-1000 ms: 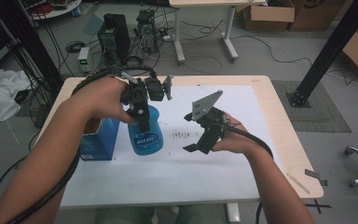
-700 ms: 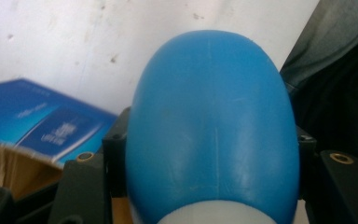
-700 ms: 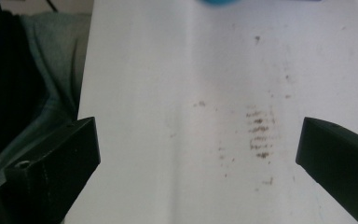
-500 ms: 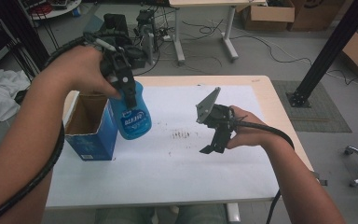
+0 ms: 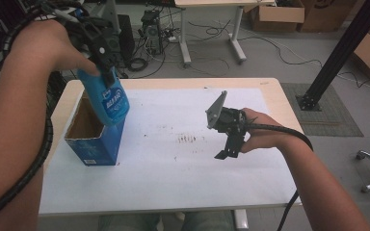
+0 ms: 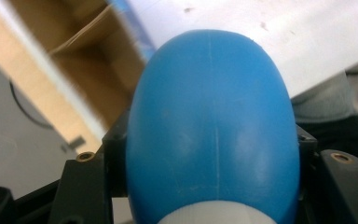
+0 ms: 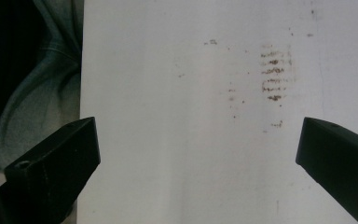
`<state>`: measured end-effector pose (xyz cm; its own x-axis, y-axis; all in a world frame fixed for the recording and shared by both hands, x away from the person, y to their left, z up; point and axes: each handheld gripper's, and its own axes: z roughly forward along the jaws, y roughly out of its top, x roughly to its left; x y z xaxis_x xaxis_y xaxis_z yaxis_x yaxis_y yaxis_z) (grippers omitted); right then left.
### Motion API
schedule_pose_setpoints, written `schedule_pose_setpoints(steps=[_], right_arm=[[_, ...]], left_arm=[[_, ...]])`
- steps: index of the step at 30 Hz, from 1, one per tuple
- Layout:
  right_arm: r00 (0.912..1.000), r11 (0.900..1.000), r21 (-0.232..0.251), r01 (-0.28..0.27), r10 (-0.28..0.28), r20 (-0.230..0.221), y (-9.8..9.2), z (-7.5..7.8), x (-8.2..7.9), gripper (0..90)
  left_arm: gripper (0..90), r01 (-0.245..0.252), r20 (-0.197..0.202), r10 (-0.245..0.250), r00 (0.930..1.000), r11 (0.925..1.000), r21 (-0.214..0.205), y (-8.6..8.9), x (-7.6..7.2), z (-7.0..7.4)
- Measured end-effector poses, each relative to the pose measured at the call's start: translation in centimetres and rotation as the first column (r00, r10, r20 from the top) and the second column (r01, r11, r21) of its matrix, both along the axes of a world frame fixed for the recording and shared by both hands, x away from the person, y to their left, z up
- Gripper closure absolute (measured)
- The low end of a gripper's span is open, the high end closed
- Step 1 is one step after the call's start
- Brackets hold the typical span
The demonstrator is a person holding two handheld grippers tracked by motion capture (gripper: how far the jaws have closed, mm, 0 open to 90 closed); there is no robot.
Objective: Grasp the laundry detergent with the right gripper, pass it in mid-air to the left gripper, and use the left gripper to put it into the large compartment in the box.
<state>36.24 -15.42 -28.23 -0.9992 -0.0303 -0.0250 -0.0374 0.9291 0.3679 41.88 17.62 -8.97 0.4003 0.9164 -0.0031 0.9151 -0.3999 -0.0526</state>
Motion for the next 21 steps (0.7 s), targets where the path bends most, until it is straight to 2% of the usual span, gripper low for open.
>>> schedule_pose_setpoints(steps=[2,5,9,12,15,17,21], right_arm=[[1.0000,0.9999,-0.011,0.001,-0.001,-0.005,-0.2,-0.1,-0.1,0.0],[1.0000,0.9996,-0.028,0.002,-0.002,-0.009,-0.4,-0.2,-0.2,0.0],[0.9998,0.9989,-0.047,0.003,-0.004,-0.021,-0.6,-0.6,-0.2,0.0],[0.9996,0.9982,-0.059,0.002,-0.003,-0.029,-0.6,-0.8,-0.1,0.0],[0.9992,0.9978,-0.066,0.001,-0.003,-0.039,-0.6,-0.9,-0.1,0.0],[0.9990,0.9970,-0.078,-0.001,-0.002,-0.045,-0.6,-1.1,-0.1,0.0],[0.9985,0.9961,-0.088,-0.004,-0.001,-0.054,-0.5,-1.4,-0.1,0.0]], left_arm=[[39.1,-0.066,0.003,0.066,0.9978,0.9978,0.012,1.0,0.1,0.2],[39.2,-0.135,0.005,0.135,0.9908,0.9905,0.026,2.3,0.3,0.4],[39.1,-0.219,0.011,0.218,0.9758,0.9754,0.027,3.8,0.4,0.3],[39.2,-0.253,0.012,0.252,0.9676,0.9671,0.030,4.6,0.6,-0.1],[39.1,-0.257,0.008,0.257,0.9664,0.9656,0.039,5.1,0.9,-0.7],[39.1,-0.277,0.010,0.277,0.9608,0.9599,0.041,5.3,1.0,-1.2],[39.1,-0.293,0.011,0.293,0.9562,0.9548,0.052,5.6,1.4,-2.1]])
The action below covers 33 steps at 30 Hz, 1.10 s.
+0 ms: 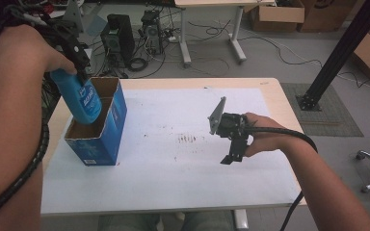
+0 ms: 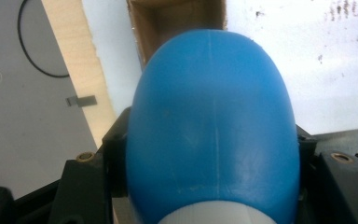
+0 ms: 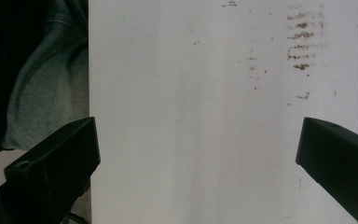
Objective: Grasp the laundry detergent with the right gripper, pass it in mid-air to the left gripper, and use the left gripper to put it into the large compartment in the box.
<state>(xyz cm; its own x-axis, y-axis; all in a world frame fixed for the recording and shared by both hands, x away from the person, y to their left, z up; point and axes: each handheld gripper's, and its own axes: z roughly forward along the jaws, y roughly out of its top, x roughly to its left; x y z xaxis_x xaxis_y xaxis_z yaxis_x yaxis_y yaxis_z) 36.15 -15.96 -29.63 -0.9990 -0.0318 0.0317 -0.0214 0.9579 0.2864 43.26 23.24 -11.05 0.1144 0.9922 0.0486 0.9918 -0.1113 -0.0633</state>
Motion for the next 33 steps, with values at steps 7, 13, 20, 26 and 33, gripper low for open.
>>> schedule_pose_setpoints(steps=[7,13,20,26,33], right_arm=[[1.0000,1.0000,0.002,0.005,-0.005,-0.006,-0.1,-0.2,0.0,0.0],[1.0000,1.0000,0.006,0.006,-0.006,-0.005,-0.2,-0.3,-0.1,0.0],[1.0000,0.9999,0.013,0.004,-0.004,-0.004,-0.2,-0.6,-0.2,0.0],[1.0000,0.9999,0.016,0.002,-0.002,-0.010,0.0,-0.9,-0.2,0.0],[1.0000,0.9998,0.021,0.004,-0.004,-0.009,0.0,-0.9,-0.3,0.0]], left_arm=[[39.1,-0.021,-0.012,0.021,0.9997,0.9998,-0.008,0.2,0.5,-2.4],[39.1,-0.027,-0.038,0.027,0.9989,0.9996,-0.011,0.6,0.9,-5.2],[39.1,-0.028,-0.057,0.027,0.9980,0.9993,-0.024,1.1,1.1,-8.2],[39.1,-0.045,-0.057,0.044,0.9974,0.9987,-0.022,1.5,1.0,-10.4],[39.1,-0.046,-0.050,0.045,0.9977,0.9989,-0.010,2.0,1.1,-12.6]])
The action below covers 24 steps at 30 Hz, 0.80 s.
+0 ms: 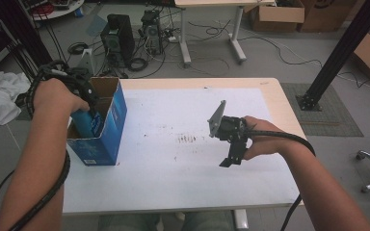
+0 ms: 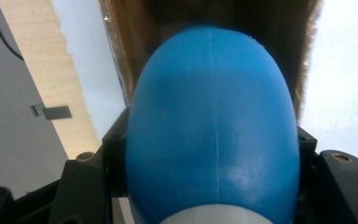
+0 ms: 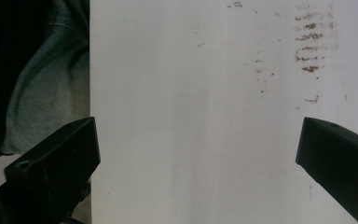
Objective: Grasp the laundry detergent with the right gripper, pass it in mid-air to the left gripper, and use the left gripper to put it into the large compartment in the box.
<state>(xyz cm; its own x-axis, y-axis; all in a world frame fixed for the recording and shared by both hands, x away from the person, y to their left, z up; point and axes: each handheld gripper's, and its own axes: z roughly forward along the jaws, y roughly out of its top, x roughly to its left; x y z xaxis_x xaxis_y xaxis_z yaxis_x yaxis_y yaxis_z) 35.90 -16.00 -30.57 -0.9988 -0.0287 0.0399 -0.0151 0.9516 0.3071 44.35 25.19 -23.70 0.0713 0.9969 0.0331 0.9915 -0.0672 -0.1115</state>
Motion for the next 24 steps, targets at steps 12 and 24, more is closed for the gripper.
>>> schedule_pose_setpoints(steps=[12,24], right_arm=[[0.9999,0.9999,0.008,0.014,-0.014,-0.008,-0.3,-0.4,0.1,0.0],[0.9997,0.9999,0.008,0.014,-0.014,-0.018,-0.4,-1.0,0.5,0.0]], left_arm=[[39.1,0.018,-0.012,-0.018,0.9998,0.9998,0.008,-0.4,0.7,-2.7],[39.1,0.014,-0.036,-0.015,0.9992,0.9999,-0.004,-0.1,1.1,-5.2]])
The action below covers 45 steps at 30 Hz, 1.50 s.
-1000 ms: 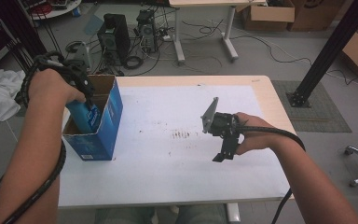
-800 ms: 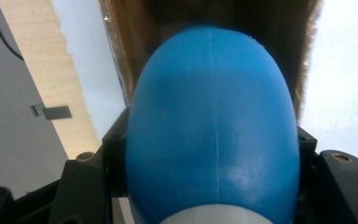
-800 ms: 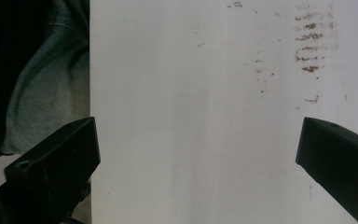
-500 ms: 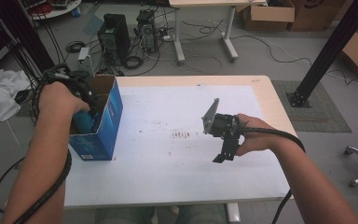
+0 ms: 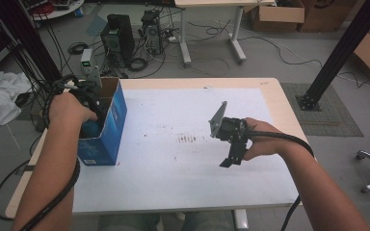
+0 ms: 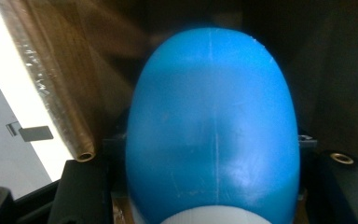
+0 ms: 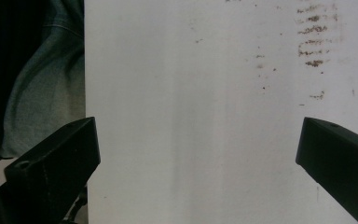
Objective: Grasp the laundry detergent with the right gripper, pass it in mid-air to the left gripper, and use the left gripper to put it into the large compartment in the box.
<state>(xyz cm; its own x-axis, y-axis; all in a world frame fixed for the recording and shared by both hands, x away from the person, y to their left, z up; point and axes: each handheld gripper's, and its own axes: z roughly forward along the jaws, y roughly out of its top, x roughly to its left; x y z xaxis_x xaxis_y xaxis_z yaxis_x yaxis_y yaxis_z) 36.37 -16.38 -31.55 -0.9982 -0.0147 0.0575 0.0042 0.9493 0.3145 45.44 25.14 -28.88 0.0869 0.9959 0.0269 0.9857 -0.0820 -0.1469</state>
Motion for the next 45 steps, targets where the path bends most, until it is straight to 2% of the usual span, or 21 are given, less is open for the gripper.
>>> schedule_pose_setpoints(steps=[3,4,9,18,25,27,33,40,45], right_arm=[[1.0000,1.0000,-0.003,0.003,-0.003,-0.003,0.0,-0.1,0.0,0.0],[1.0000,1.0000,-0.005,0.003,-0.003,-0.001,0.1,-0.1,0.0,0.0],[1.0000,1.0000,0.003,0.005,-0.005,0.003,0.1,0.2,0.1,0.0],[1.0000,1.0000,0.004,0.006,-0.006,0.005,0.2,0.3,0.0,0.0],[0.9999,0.9999,0.010,0.009,-0.009,0.004,0.1,0.3,0.1,0.0],[0.9999,0.9999,0.009,0.013,-0.013,0.004,0.2,0.3,0.1,0.0],[0.9999,0.9999,0.014,0.008,-0.008,0.006,0.3,0.4,0.0,0.0],[0.9999,0.9999,0.014,0.007,-0.007,0.007,0.4,0.4,-0.1,0.0],[1.0000,0.9999,0.015,0.008,-0.008,0.005,0.4,0.5,-0.2,0.0]], left_arm=[[39.2,0.001,0.026,0.000,0.9997,1.0000,-0.006,0.1,-0.1,-0.2],[39.2,0.006,0.014,-0.006,0.9999,1.0000,-0.006,0.1,-0.1,-0.2],[39.2,-0.006,0.015,0.006,0.9999,1.0000,-0.003,0.0,0.0,-0.2],[39.0,0.001,0.003,-0.001,1.0000,1.0000,0.010,-0.3,-0.1,-0.2],[35.7,-0.013,0.022,0.013,0.9997,0.9999,0.004,-0.2,-0.3,-0.2],[33.3,-0.009,0.016,0.009,0.9998,0.9999,-0.008,-0.2,-0.4,0.1],[31.2,0.001,0.030,-0.001,0.9995,1.0000,-0.009,-0.4,-0.5,1.0],[28.5,0.015,0.049,-0.015,0.9987,0.9999,0.002,-0.7,-0.7,1.8],[27.6,0.027,0.036,-0.027,0.9990,0.9996,0.004,-0.8,-0.9,2.5]])
